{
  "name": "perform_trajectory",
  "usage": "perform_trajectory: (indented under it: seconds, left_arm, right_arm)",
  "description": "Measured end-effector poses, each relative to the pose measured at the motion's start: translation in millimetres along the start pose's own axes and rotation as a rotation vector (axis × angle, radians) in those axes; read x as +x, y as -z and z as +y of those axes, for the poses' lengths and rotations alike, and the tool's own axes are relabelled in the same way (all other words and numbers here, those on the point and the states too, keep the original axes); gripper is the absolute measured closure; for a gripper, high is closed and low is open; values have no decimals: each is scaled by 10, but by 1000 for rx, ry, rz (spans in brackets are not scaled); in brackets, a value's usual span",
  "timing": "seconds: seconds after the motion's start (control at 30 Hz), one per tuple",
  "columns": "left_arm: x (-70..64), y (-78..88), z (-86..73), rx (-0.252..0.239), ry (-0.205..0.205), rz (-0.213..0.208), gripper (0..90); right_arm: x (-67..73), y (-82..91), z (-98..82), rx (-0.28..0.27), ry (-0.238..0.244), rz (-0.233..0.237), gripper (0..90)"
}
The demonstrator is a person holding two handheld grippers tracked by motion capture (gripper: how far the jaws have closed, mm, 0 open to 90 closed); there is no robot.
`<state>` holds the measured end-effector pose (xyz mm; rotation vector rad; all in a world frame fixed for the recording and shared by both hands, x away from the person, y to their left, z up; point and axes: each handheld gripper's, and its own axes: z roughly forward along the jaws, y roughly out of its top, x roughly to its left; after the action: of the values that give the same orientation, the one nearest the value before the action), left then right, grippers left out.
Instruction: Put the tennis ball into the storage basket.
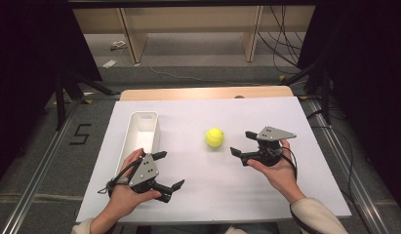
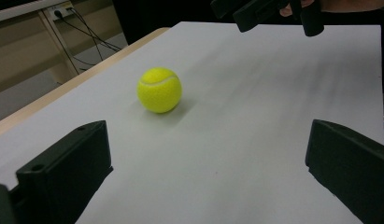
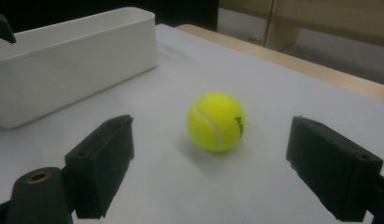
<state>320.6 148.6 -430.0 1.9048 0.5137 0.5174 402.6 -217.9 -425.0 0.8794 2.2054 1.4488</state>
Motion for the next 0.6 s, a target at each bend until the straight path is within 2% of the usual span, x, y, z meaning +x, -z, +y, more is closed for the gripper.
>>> perform_trajectory:
  seconds: [0.6]
  left_arm:
    - [-5,-2,1,0,-1,-5,0]
  right_arm:
    - [-29,-170,45,12,0,-1,156]
